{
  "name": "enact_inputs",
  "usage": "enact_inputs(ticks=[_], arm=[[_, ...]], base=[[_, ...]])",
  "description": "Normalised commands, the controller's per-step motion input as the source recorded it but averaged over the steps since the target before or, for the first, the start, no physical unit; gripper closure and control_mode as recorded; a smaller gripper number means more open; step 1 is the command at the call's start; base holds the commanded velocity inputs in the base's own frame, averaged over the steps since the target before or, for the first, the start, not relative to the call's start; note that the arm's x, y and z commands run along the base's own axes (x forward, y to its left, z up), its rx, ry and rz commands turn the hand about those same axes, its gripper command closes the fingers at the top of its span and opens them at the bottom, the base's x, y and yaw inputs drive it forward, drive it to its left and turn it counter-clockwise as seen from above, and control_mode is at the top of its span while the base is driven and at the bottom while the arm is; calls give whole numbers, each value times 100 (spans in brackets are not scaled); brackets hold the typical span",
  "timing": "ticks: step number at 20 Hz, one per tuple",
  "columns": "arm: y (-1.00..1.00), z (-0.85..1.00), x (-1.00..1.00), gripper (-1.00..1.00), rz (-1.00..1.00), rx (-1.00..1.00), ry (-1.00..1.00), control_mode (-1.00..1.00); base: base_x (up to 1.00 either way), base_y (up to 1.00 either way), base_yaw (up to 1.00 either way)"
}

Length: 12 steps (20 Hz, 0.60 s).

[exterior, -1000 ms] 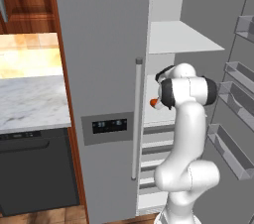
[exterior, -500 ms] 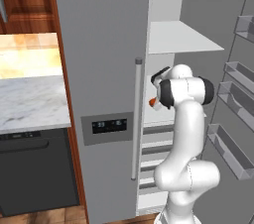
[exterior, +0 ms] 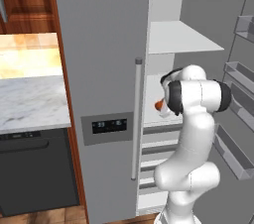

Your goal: Retrieve the peach and apple from the fridge and place them into the bowl on the dining table.

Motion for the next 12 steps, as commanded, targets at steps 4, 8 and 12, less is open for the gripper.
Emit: enact_inputs(ticks=[4,8,12], arm=[[0,84,-96,100,-4,-3,-4,-100],[0,100,-81,100,-2,-13,2,-100],[5,100,-67,100,0,-23,17,-100]], base=[[0,0,0],[0,0,0],[0,0,0]])
